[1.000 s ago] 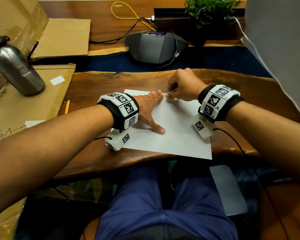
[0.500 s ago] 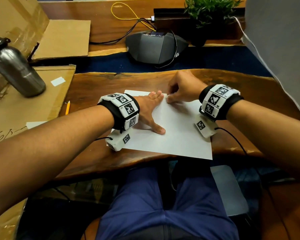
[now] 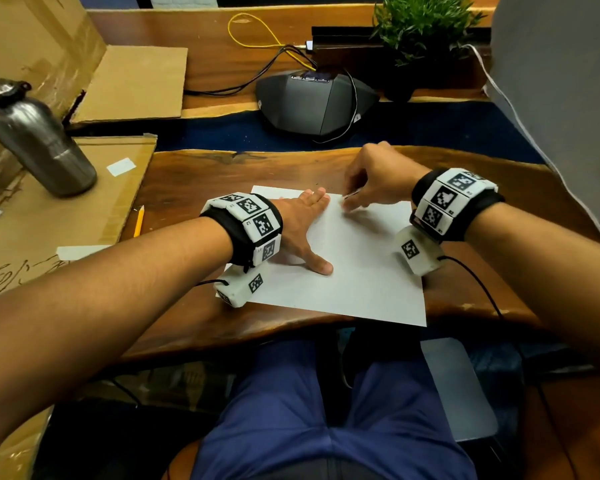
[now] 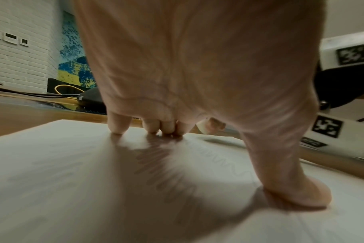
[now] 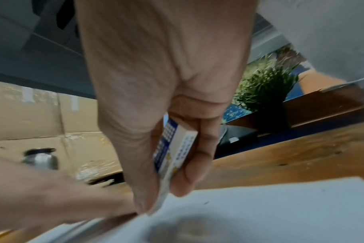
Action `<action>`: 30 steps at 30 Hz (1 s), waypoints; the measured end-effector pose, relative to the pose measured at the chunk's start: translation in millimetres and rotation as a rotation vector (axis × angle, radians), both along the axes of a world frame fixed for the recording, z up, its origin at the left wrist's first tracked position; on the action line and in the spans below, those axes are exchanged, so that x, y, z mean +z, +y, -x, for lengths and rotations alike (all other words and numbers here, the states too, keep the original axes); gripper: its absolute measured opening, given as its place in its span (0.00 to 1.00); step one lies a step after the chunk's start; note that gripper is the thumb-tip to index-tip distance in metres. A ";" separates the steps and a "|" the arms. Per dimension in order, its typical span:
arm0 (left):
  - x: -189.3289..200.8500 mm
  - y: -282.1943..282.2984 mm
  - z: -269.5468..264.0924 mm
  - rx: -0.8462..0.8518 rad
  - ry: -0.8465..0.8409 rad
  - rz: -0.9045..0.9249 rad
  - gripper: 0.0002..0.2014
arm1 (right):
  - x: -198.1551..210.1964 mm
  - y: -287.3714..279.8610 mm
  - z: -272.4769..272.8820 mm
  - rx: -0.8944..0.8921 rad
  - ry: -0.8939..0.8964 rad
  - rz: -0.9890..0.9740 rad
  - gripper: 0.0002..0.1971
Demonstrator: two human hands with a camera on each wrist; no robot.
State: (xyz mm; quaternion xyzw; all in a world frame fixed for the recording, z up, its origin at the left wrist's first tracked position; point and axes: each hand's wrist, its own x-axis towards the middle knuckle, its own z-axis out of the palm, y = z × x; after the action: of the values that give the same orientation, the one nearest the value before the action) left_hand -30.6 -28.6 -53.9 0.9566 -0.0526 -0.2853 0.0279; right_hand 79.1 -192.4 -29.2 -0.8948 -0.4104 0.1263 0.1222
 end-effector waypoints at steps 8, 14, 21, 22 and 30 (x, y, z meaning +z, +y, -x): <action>-0.9 0.2 0.4 -0.009 0.004 -0.002 0.70 | -3.1 -6.0 -15.5 -0.082 -0.121 0.016 0.09; -0.1 0.3 1.5 -0.012 0.007 0.017 0.69 | -3.3 0.8 1.5 0.042 -0.007 0.046 0.08; -2.8 2.5 1.4 -0.035 -0.004 0.013 0.68 | 5.9 -32.3 -11.7 -0.180 -0.113 -0.035 0.10; -2.6 2.5 1.3 -0.040 -0.005 0.009 0.68 | 10.0 -37.6 -10.4 -0.197 -0.046 -0.037 0.10; 7.9 7.7 6.6 -0.126 -0.047 0.041 0.59 | -2.4 -58.4 -6.6 -0.234 0.215 0.154 0.08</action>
State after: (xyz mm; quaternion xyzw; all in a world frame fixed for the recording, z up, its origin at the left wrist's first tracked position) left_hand -37.2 -20.9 -46.0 0.9571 -0.1192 -0.2625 0.0284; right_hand 85.7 -250.8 -31.6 -0.9245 -0.2771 0.2373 0.1103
